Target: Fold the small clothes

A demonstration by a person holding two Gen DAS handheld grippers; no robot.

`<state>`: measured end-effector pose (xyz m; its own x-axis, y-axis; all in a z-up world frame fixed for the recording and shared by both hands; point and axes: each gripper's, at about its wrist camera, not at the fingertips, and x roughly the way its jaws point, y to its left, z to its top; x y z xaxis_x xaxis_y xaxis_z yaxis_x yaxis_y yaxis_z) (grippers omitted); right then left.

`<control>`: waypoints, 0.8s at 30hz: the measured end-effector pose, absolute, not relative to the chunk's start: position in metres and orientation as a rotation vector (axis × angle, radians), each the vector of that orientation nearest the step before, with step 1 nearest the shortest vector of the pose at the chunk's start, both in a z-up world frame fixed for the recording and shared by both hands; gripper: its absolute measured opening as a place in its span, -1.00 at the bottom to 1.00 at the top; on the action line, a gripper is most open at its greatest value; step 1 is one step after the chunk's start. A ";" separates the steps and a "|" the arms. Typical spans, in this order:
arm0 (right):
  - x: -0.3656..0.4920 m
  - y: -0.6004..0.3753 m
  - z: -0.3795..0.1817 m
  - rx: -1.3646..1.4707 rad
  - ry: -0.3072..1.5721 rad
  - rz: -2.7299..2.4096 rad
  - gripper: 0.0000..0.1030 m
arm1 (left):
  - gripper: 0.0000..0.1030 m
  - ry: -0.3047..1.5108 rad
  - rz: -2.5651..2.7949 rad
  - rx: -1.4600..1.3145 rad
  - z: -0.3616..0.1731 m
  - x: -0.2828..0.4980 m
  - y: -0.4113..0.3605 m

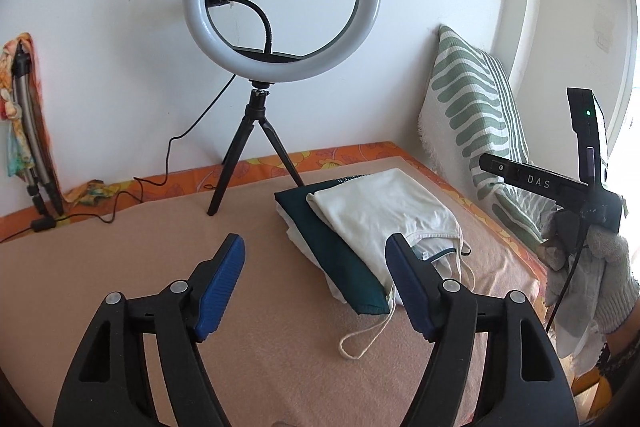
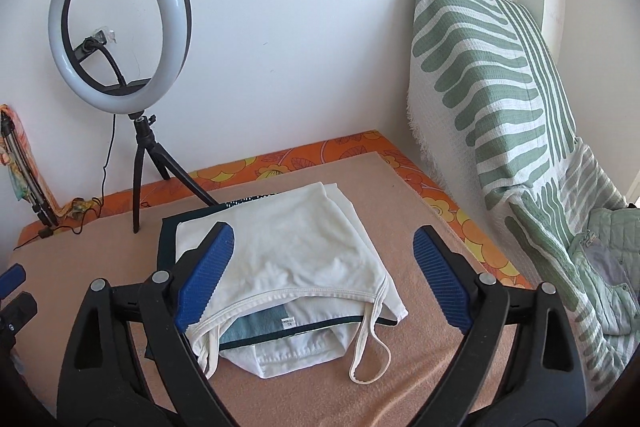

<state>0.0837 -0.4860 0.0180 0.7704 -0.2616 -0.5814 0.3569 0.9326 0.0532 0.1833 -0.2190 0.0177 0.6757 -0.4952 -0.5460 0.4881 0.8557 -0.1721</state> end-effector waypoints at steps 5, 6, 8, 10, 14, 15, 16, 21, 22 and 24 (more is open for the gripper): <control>0.049 -0.452 0.026 0.144 0.571 -0.335 0.84 | 0.58 0.563 -0.544 0.006 0.029 0.143 -0.191; 0.044 -0.446 0.026 0.139 0.563 -0.335 0.84 | 0.58 0.554 -0.538 0.019 0.030 0.136 -0.186; 0.033 -0.434 0.024 0.128 0.552 -0.337 0.84 | 0.59 0.546 -0.524 0.032 0.031 0.123 -0.177; 0.023 -0.424 0.021 0.135 0.540 -0.332 0.84 | 0.60 0.549 -0.521 0.051 0.030 0.112 -0.170; 0.005 -0.406 0.014 0.142 0.521 -0.339 0.84 | 0.60 0.550 -0.504 0.089 0.026 0.093 -0.159; 0.002 -0.401 0.013 0.135 0.519 -0.342 0.84 | 0.61 0.549 -0.503 0.091 0.025 0.089 -0.156; -0.002 -0.397 0.011 0.131 0.517 -0.345 0.84 | 0.61 0.550 -0.504 0.092 0.023 0.086 -0.153; -0.018 -0.383 0.006 0.135 0.499 -0.355 0.84 | 0.65 0.557 -0.500 0.089 0.017 0.072 -0.143; -0.020 -0.381 0.006 0.134 0.492 -0.362 0.85 | 0.70 0.551 -0.496 0.089 0.016 0.069 -0.141; -0.024 -0.378 0.005 0.153 0.485 -0.363 0.86 | 0.89 0.544 -0.476 0.091 0.014 0.065 -0.140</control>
<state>-0.0239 -0.3781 0.0050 0.8226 -0.3040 -0.4806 0.3756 0.9250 0.0577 0.0654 -0.1399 0.0143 0.7500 -0.4114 -0.5179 0.4586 0.8877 -0.0411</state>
